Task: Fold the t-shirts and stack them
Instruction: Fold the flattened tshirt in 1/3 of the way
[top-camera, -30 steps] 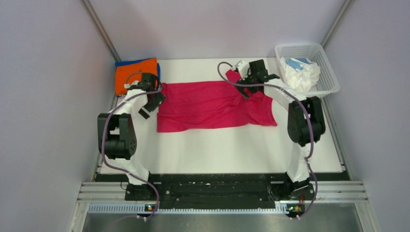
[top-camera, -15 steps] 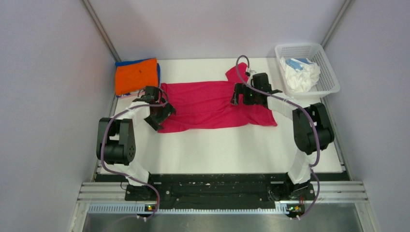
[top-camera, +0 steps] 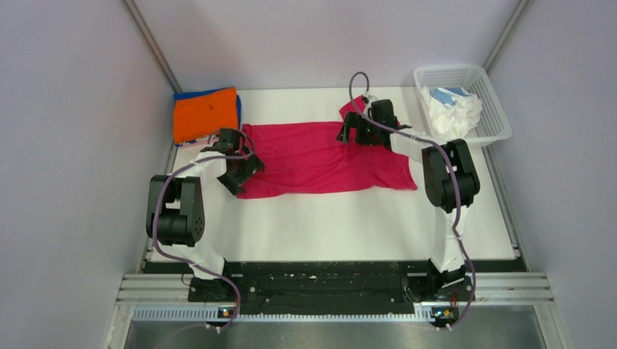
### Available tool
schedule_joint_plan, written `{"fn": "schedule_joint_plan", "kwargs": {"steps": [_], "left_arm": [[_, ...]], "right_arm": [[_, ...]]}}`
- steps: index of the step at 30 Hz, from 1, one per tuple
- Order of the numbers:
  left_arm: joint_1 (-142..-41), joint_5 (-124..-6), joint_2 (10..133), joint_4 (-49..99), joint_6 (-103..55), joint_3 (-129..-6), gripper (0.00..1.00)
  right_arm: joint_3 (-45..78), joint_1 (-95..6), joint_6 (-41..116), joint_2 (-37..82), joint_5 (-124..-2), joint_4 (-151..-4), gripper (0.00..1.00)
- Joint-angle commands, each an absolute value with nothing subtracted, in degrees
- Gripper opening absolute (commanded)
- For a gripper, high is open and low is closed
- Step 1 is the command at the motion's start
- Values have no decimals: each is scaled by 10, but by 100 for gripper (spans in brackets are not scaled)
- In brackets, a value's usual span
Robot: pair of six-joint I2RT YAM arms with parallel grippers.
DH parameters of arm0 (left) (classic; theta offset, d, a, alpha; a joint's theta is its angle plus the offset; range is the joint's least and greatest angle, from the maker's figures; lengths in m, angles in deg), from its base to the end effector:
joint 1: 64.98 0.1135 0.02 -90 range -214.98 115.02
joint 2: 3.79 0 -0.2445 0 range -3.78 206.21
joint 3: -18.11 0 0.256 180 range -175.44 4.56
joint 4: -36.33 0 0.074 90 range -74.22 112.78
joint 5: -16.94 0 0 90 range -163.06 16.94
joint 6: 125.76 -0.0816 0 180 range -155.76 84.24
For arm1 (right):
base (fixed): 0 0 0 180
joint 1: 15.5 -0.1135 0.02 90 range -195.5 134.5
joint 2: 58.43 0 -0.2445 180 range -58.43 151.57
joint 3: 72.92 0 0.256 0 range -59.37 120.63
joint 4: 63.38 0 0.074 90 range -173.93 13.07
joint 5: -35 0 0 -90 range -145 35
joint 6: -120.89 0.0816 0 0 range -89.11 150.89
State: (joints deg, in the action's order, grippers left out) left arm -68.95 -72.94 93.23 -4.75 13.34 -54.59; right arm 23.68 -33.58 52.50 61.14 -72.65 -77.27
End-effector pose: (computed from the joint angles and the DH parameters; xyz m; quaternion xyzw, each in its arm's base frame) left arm 0.3471 -0.0243 0.1093 -0.3747 0.9023 -0.0961 0.1901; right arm 0.4655 0.1780 0.1352 -0.0414 0.8855 0.2791 0.3692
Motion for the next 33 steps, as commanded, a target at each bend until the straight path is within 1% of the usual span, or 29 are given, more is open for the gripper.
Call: {"fn": "schedule_joint_plan", "kwargs": {"steps": [1,4,7,11,14,18,22,25,26,28,33], "left_arm": [[-688,-770,954,-51,115,-544,99],[-688,-770,952,-58,115,-546,99],[-688,-773,944,-60,114,-545,99],[-688,-781,935,-61,111,-540,99],[-688,-784,936,-61,109,-537,99],[-688,-789,938,-64,101,-535,99],[-688,-793,942,-68,91,-537,99],[-688,-784,952,-67,83,-542,99],[-688,-781,956,-68,83,-545,99],[-688,-775,961,-69,78,-548,99],[-688,-776,966,-72,73,-550,99]], "right_arm": [[330,-337,544,641,-694,-745,99],[377,-338,531,650,-660,-794,99],[352,-336,508,601,-629,-829,99],[236,-332,494,481,-557,-905,99],[125,-315,518,385,-487,-1001,99],[10,-254,569,283,-496,-1093,98],[-71,-215,576,223,-500,-1104,95],[-107,-210,575,216,-517,-1065,88],[-116,-208,577,220,-525,-1045,83],[-130,-206,580,234,-533,-1009,78],[-133,-197,598,281,-521,-941,62]]}}
